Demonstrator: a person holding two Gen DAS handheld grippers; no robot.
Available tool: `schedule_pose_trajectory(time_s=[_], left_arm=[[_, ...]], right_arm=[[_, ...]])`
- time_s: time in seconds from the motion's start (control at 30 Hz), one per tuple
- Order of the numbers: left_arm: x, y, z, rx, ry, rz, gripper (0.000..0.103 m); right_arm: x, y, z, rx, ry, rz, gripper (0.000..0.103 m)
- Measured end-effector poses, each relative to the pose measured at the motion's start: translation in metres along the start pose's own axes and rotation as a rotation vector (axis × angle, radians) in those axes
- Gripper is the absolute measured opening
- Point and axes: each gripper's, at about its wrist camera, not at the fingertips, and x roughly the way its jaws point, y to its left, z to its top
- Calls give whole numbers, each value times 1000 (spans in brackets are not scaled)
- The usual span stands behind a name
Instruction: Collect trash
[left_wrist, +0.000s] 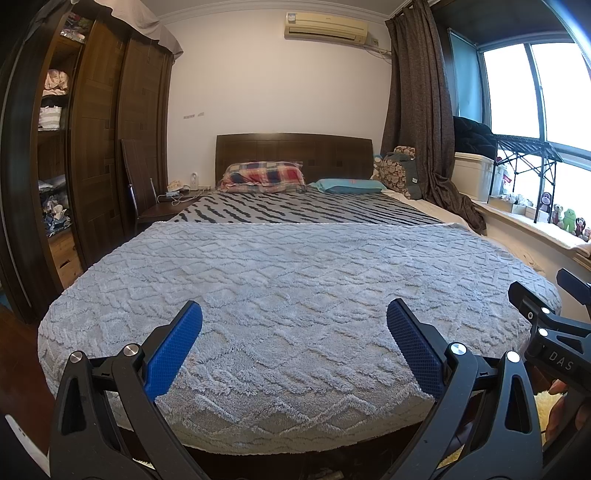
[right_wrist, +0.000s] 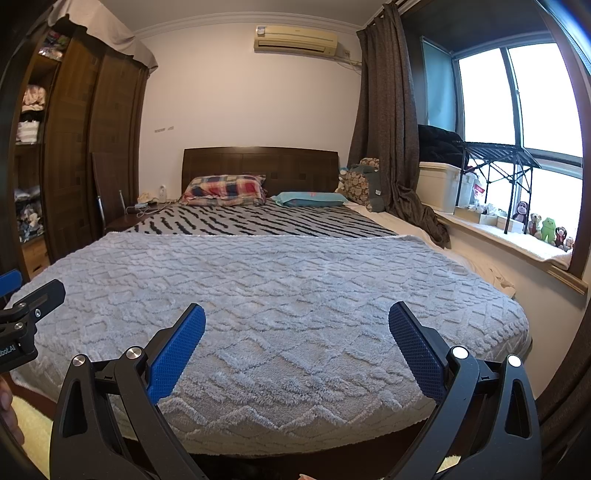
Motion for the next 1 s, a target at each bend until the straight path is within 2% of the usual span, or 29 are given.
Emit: schedule_pose_trajectory(time_s=[0.7, 1.0], left_arm=[[-2, -1, -2, 2, 0, 1, 95], [-1, 0, -1, -22, -3, 35, 95]], right_arm=[[1, 0, -4, -3, 7, -1, 100], [0, 0, -5, -2, 8, -2, 100]])
